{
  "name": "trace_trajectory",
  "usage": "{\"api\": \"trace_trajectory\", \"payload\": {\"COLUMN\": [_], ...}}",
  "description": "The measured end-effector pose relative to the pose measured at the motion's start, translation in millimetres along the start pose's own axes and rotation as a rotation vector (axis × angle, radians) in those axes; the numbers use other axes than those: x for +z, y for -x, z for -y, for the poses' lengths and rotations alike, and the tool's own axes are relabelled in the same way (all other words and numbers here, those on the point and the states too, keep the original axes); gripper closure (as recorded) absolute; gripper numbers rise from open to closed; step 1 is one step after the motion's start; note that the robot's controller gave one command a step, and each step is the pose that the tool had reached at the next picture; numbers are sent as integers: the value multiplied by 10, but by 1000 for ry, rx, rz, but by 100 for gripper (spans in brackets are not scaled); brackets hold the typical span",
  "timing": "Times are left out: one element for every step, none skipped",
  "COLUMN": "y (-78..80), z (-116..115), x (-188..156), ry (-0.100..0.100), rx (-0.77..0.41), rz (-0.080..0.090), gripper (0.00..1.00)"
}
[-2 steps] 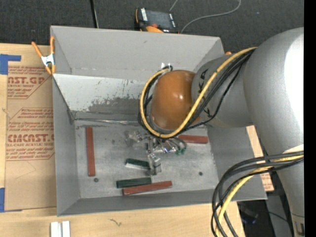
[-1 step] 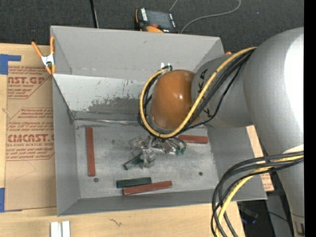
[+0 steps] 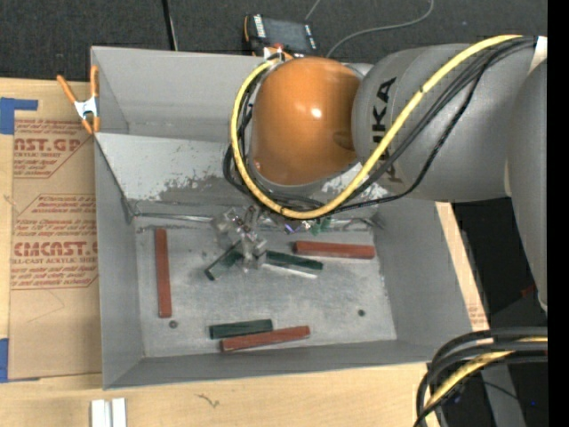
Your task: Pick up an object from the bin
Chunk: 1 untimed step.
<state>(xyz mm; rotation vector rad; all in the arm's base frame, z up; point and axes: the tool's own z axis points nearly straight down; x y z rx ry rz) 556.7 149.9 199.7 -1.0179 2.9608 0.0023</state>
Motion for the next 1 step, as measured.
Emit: {"api": "trace_trajectory", "payload": {"y": [442], "z": [-264], "x": [-984], "ry": [1], "rx": [-245], "rz": [1], "gripper": [100]}}
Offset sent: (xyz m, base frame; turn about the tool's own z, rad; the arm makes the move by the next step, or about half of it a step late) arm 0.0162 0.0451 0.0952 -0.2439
